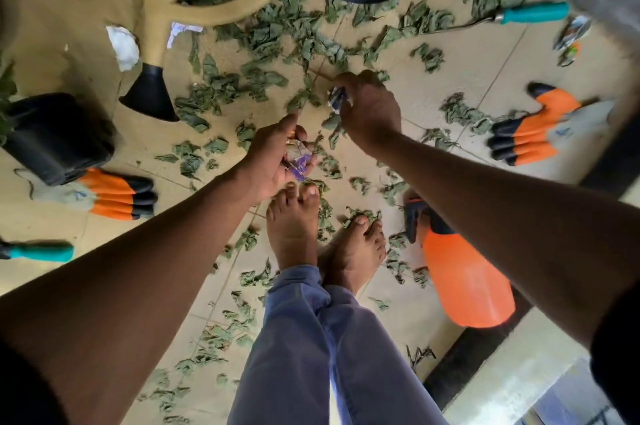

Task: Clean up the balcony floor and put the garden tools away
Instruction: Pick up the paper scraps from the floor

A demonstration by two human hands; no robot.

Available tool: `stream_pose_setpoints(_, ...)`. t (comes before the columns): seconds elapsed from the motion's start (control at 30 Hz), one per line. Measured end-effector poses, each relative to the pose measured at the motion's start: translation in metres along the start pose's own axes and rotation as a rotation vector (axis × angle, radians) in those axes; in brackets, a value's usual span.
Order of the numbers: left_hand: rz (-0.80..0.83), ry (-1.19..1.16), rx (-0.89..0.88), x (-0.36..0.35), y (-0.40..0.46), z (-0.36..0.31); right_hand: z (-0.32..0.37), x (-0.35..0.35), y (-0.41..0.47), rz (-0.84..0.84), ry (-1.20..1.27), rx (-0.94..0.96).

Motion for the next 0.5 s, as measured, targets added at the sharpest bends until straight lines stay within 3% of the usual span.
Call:
stream_pose_setpoints(0.13,0.055,-0.007,0.070,0.019,-0.001,0.006,0.003,-0.008,0.016,0.048,-0.230,0.161)
stream_pose_setpoints(0.27,0.002,-0.032,0.064,0.032,-0.004,0.014,0.004,-0.004,0.011,-0.034,-0.236,0.024)
stream_pose_setpoints(0.37,-0.027,-0.076,0.053,0.034,-0.011,0.019,0.008,0.009,-0.004,-0.099,-0.128,-0.035)
stream_pose_setpoints(0.5,-0.003,-0.181,0.054,0.031,-0.023,0.010,0.033,0.036,-0.036,-0.054,0.284,0.060)
Point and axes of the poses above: each hand's wrist, its own y-axis towards the middle knuckle, its own x-axis out of the back of the hand, z = x × y, the point moved 1 cm from there along y, towards the middle knuckle, and after that the axes turned 15 degrees about -y, right-handed, at the moved point
